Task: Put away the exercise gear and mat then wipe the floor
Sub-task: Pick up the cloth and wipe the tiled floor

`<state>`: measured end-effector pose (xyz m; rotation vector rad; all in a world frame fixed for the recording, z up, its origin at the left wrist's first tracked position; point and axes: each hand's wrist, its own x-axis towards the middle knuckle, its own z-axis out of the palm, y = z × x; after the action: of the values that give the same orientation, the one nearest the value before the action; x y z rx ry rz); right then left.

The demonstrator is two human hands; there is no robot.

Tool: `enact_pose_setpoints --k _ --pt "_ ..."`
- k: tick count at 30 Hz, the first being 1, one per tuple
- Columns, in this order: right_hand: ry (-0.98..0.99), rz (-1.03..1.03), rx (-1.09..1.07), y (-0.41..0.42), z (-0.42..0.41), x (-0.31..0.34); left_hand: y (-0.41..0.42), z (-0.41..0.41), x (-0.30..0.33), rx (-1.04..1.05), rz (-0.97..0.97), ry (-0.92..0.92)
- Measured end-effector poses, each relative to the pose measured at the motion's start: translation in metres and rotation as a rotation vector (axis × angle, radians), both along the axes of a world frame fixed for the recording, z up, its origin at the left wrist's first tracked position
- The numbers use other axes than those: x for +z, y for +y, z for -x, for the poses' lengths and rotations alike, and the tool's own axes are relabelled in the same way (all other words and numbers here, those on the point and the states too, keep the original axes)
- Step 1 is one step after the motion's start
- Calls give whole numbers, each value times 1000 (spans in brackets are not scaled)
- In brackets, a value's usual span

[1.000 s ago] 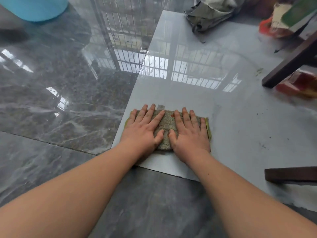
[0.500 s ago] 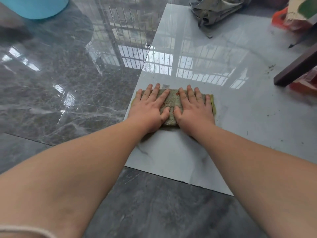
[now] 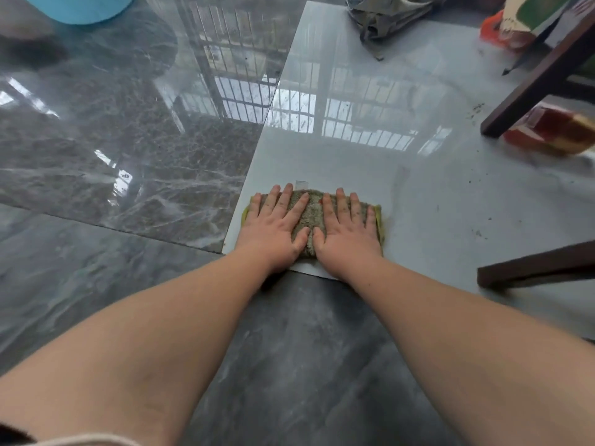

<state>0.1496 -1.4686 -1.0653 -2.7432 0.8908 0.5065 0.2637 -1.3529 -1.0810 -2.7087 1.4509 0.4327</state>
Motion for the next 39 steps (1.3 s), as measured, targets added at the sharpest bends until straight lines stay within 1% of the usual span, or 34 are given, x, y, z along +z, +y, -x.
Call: enact_pose_setpoints --k 5,12,19,26,28,31,36,39 --pt "4 -2 3 53 44 2 56 44 1 25 9 14" --pt "-31 19 57 146 120 -2 157 119 2 59 9 34" --pt "-54 20 21 236 179 -7 246 170 3 34 19 57" --pt "-92 -21 142 302 224 -6 323 205 3 0 -2 70" --pt "-86 -29 184 315 230 -5 338 209 3 -11 4 59" --pt "-65 -24 171 324 230 -6 345 210 3 -26 5 43" --pt "-84 -22 198 311 215 -8 338 197 2 -39 30 33" --pt "-122 -14 195 294 189 -11 326 176 0 10 51 23"
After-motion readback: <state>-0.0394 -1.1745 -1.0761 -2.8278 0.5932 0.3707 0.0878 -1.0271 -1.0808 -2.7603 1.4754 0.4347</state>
